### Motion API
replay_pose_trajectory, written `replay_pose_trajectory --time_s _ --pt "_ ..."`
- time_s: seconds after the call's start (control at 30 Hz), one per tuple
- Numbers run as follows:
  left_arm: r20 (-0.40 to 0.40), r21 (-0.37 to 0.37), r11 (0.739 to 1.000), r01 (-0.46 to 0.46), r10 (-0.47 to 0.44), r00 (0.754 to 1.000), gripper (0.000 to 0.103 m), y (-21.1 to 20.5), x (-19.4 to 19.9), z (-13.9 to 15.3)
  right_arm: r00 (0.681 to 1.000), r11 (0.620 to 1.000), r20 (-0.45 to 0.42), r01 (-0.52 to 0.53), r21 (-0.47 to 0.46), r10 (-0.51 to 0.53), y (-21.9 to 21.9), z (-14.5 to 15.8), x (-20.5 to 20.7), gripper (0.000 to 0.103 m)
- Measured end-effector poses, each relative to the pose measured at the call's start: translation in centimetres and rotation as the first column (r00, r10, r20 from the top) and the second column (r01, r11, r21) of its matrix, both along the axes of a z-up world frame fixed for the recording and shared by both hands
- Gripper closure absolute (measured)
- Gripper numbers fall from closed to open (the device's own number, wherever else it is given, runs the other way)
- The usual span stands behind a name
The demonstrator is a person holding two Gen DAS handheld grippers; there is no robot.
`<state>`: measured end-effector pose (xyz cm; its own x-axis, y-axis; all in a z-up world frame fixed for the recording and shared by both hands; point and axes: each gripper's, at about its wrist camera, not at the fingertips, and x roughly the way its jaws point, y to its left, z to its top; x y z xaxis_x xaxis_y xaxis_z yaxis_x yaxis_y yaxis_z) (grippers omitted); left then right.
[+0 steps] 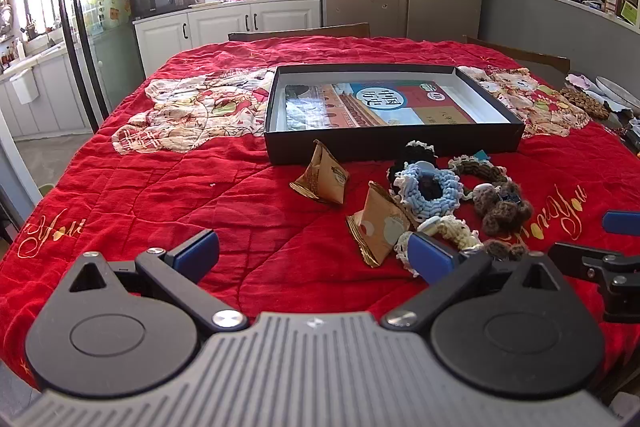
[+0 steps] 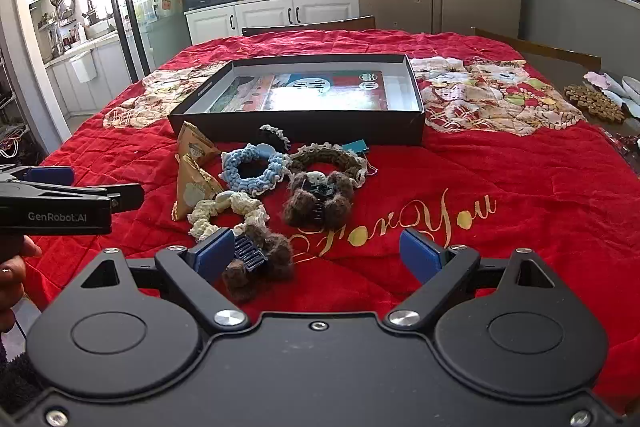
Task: Organize objects
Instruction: 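Grasp a tan paper packet with the left tool while the right tool grasps a brown fuzzy clip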
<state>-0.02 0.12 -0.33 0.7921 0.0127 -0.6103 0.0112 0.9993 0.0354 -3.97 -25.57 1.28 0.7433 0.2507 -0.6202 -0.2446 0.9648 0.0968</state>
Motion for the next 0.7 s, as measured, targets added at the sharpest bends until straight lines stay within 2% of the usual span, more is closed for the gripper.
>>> replay_pose_trajectory --time_s 0.27,0.5,0.7 --pt "-0.005 -0.009 1.0 0.006 -0.006 1.0 0.0 0.1 0.2 -0.1 1.0 1.0 0.002 -0.017 -0.001 0.017 0.2 -0.1 0.0 0.015" --pt "0.008 0.01 0.999 0.039 -0.039 0.999 0.0 0.4 1.0 -0.5 0.995 0.995 -0.016 -0.096 0.023 0.096 0.6 -0.8 0.4 0.032" --pt "0.019 0.013 0.994 0.105 -0.105 0.994 0.0 0.5 2.1 -1.0 0.975 0.975 0.01 -0.223 0.004 0.223 2.1 -1.4 0.2 0.039"
